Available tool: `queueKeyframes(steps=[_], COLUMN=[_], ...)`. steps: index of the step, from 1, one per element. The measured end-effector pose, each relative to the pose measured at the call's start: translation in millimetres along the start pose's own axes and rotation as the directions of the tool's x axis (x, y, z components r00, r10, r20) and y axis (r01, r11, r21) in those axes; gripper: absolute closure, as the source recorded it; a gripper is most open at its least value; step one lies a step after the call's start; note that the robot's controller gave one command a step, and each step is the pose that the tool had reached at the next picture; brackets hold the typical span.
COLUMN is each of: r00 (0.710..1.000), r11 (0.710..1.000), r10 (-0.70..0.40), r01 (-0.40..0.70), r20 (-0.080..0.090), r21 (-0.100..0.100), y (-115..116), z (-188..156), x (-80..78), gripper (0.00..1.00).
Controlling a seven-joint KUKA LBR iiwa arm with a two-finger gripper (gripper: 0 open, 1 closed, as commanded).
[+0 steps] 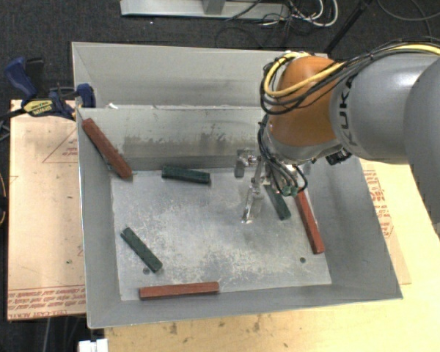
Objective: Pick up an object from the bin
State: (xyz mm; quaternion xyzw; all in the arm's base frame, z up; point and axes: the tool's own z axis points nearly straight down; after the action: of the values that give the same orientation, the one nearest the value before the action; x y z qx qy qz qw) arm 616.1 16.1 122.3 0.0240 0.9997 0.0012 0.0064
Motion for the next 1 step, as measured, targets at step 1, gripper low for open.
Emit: queueKeyframes(steps=[1], r00=[0.990], r11=[0.990], r10=[-0.140], r01=[0.140], r20=[-0.015], r21=[-0.001], y=[-35.3], z=[26.7], x=[4.2], gripper=[0.00])
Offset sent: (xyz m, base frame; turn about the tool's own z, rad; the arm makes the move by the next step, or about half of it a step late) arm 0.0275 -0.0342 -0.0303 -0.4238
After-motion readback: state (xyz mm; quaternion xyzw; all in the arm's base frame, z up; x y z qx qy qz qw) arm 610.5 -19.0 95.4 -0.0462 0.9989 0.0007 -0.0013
